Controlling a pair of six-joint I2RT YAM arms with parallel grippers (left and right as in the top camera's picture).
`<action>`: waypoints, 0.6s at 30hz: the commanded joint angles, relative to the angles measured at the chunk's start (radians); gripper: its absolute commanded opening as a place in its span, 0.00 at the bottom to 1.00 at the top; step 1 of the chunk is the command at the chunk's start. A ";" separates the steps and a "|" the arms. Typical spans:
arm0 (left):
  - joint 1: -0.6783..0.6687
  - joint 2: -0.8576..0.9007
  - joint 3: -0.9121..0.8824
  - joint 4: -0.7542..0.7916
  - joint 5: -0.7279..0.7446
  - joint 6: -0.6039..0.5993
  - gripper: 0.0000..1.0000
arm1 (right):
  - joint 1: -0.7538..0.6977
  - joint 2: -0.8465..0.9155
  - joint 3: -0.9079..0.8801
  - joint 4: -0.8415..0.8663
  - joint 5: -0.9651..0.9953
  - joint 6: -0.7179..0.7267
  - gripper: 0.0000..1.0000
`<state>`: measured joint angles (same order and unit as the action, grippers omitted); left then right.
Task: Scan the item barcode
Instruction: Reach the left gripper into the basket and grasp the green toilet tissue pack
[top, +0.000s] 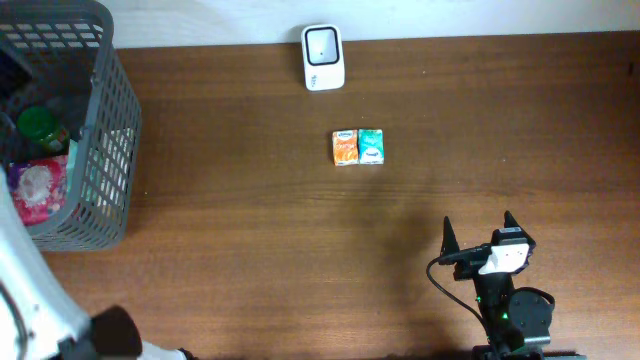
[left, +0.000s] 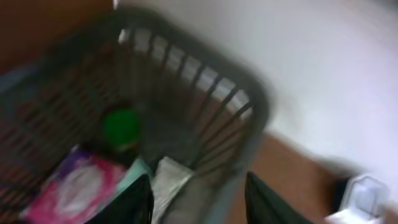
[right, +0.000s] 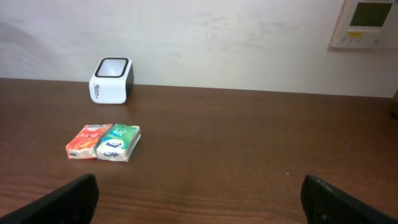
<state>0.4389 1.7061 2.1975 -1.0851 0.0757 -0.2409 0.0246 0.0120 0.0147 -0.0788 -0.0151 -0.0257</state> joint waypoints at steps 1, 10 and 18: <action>0.001 0.148 -0.005 -0.080 -0.111 0.202 0.49 | -0.003 -0.006 -0.009 -0.001 0.005 0.012 0.99; 0.004 0.490 -0.005 -0.211 -0.257 0.293 0.53 | -0.003 -0.006 -0.009 -0.001 0.005 0.012 0.99; 0.003 0.599 -0.005 -0.237 -0.269 0.295 0.48 | -0.003 -0.006 -0.009 -0.001 0.005 0.012 0.99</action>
<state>0.4423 2.2490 2.1899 -1.3014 -0.1696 0.0387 0.0246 0.0120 0.0147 -0.0784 -0.0154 -0.0254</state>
